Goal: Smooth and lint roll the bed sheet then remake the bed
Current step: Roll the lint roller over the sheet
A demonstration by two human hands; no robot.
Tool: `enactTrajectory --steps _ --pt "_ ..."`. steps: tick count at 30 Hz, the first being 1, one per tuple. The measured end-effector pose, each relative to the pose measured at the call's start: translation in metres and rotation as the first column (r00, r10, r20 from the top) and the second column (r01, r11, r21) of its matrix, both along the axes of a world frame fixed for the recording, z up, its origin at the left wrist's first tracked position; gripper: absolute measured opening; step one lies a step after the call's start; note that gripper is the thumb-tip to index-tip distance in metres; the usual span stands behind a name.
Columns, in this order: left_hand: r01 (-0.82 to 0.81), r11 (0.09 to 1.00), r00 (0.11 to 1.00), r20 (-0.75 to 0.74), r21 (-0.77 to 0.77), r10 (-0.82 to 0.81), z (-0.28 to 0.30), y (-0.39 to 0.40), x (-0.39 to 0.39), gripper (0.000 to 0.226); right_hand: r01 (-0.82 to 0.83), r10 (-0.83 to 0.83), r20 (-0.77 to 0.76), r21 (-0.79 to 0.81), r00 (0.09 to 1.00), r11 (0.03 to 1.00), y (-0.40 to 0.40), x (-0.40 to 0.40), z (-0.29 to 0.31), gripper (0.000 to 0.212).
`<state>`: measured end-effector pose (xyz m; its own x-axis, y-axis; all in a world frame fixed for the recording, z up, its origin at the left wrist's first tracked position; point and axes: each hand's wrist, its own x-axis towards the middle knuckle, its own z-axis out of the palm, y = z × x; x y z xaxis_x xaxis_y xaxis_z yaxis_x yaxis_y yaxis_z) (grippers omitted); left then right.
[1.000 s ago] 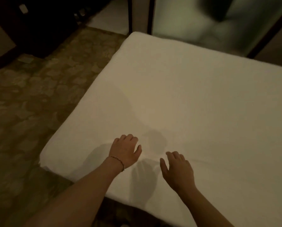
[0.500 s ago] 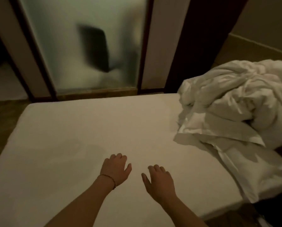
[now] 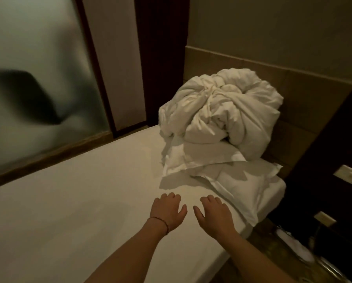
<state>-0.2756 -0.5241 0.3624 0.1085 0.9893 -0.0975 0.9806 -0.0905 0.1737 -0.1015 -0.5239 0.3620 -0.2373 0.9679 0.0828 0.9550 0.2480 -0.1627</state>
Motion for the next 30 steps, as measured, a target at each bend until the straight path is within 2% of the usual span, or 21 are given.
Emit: enactTrajectory --steps 4,8,16,19,23,30 --pt "0.185 0.982 0.982 0.037 0.032 -0.186 0.015 0.045 0.081 0.047 0.187 -0.187 -0.028 -0.01 0.982 0.982 0.022 0.075 0.016 0.046" --pt "0.395 0.916 0.916 0.052 0.076 -0.399 0.027 0.091 0.176 0.044 0.393 -0.393 -0.052 -0.013 0.918 0.919 0.028 0.154 0.036 0.043" --pt "0.74 0.66 0.651 0.11 0.13 -0.751 0.038 0.099 0.385 0.034 0.776 -0.776 -0.015 -0.019 0.63 0.63 -0.032 0.325 0.049 0.04" --pt "0.822 0.556 0.543 0.128 0.119 -0.83 0.031 0.08 0.451 0.034 0.844 -0.844 0.007 -0.029 0.536 0.536 -0.06 0.376 0.044 0.04" --pt "0.885 0.456 0.444 0.123 0.091 -0.887 0.026 0.061 0.537 0.04 0.894 -0.896 0.002 -0.055 0.445 0.444 -0.093 0.447 0.029 0.037" --pt "0.93 0.366 0.359 0.141 0.023 -0.923 0.005 0.038 0.679 0.04 0.944 -0.95 -0.017 -0.113 0.311 0.31 -0.145 0.585 -0.01 0.029"
